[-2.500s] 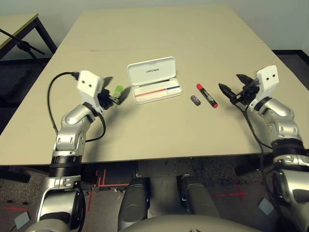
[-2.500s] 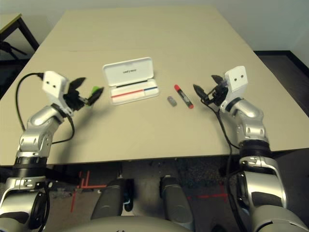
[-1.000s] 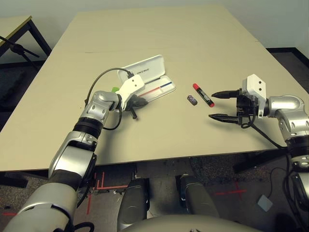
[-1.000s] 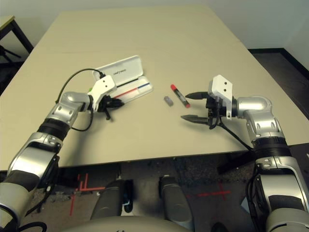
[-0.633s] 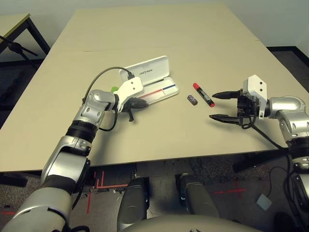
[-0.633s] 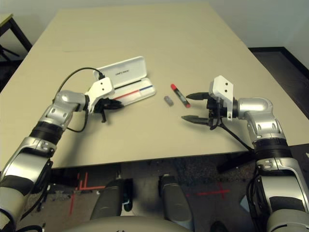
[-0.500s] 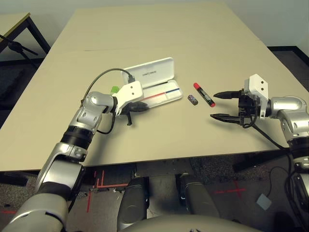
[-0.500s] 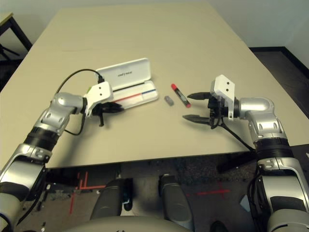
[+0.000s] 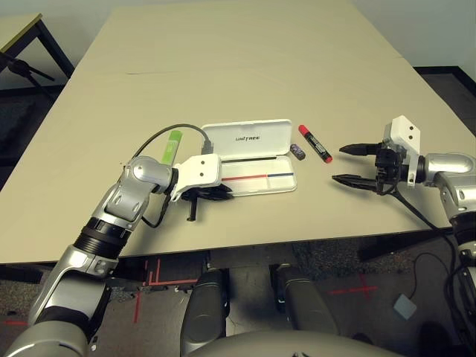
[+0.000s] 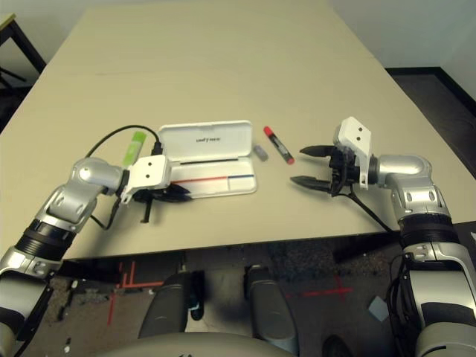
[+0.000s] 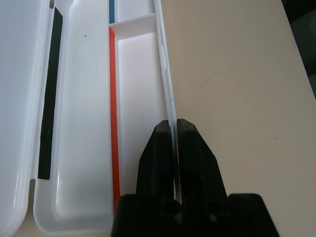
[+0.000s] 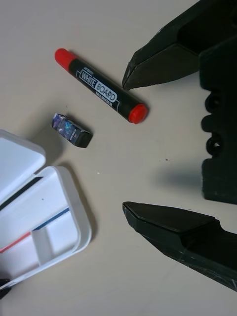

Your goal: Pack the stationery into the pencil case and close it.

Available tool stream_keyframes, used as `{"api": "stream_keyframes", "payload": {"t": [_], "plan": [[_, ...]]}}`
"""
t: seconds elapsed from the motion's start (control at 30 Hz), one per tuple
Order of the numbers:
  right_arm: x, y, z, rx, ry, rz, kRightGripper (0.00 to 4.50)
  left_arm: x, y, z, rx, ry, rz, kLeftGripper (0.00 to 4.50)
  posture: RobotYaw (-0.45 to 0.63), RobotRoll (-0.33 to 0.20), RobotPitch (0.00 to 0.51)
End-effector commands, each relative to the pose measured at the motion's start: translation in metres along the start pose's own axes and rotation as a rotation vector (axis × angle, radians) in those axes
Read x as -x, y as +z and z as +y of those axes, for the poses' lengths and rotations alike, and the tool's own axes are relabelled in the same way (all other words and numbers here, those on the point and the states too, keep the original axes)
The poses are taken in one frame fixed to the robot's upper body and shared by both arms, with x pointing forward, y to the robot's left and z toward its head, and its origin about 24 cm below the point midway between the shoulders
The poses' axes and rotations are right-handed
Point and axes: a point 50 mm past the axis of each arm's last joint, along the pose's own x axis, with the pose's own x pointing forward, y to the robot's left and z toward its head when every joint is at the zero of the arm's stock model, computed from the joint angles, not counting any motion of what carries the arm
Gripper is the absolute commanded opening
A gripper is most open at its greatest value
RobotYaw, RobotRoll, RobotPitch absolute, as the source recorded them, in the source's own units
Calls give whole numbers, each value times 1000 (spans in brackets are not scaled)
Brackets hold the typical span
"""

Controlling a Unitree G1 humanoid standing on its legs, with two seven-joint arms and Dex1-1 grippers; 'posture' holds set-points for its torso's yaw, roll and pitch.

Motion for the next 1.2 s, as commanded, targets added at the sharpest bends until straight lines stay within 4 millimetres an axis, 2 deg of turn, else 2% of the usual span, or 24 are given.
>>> {"api": "stream_keyframes", "payload": {"t": [0.03, 0.2, 0.3, 0.37, 0.5, 0.6, 0.73, 0.9, 0.93, 1.2], "plan": [[2, 1, 2, -13, -30, -25, 4500, -3, -3, -3, -9, -31, 6, 27, -32, 0, 149], [2, 5, 2, -76, -95, -57, 4500, -4, -7, -3, -1, -21, 13, 27, -40, 0, 147], [1, 6, -5, -122, -219, -72, 4500, -5, -8, -3, -10, -20, 16, 27, -46, 0, 143], [-3, 6, -11, -180, -312, -57, 4500, -5, -9, -3, -10, -24, 18, 27, -47, 0, 142], [-19, 12, -11, -234, -362, -35, 4500, -5, -10, -5, 13, -33, 18, 27, -41, 0, 140], [-34, 17, -12, -293, -388, -16, 4500, -4, -9, -6, 19, -34, 10, 859, -32, 0, 143], [-52, 23, -19, -295, -415, 33, 4500, 1, -4, -8, 33, -21, -13, 2400, -16, 0, 145], [-64, 20, -29, -300, -464, 131, 4500, 11, 3, -12, 44, 7, -48, 4283, 9, 0, 147], [-65, 19, -29, -305, -458, 140, 4500, 13, 4, -13, 44, 11, -52, 4460, 15, 0, 149], [-78, 18, -29, -319, -432, 174, 4500, 26, 14, -25, 59, 26, -100, 4460, 49, 0, 157]]}}
